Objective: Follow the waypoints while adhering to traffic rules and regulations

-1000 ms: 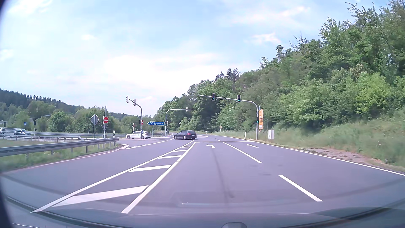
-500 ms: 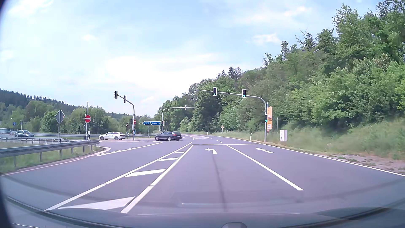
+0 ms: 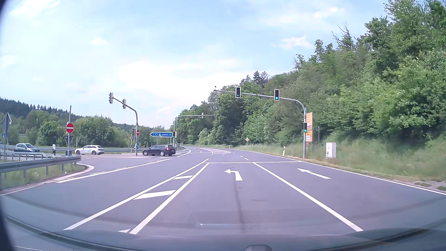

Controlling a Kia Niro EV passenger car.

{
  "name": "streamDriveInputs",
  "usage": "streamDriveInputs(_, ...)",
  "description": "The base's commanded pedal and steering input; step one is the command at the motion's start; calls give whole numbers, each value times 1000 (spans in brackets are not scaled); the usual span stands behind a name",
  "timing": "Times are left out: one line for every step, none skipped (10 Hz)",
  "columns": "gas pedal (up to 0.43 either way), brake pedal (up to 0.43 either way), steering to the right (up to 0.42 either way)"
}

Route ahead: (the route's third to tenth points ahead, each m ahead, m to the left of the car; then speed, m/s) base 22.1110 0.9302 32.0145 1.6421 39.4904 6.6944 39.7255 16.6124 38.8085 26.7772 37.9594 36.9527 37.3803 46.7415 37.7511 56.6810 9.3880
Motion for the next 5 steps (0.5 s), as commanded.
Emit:
streamDriveInputs(0,0,-4)
streamDriveInputs(0,0,-4)
streamDriveInputs(0,0,-4)
streamDriveInputs(0,0,-4)
streamDriveInputs(0,0,-4)
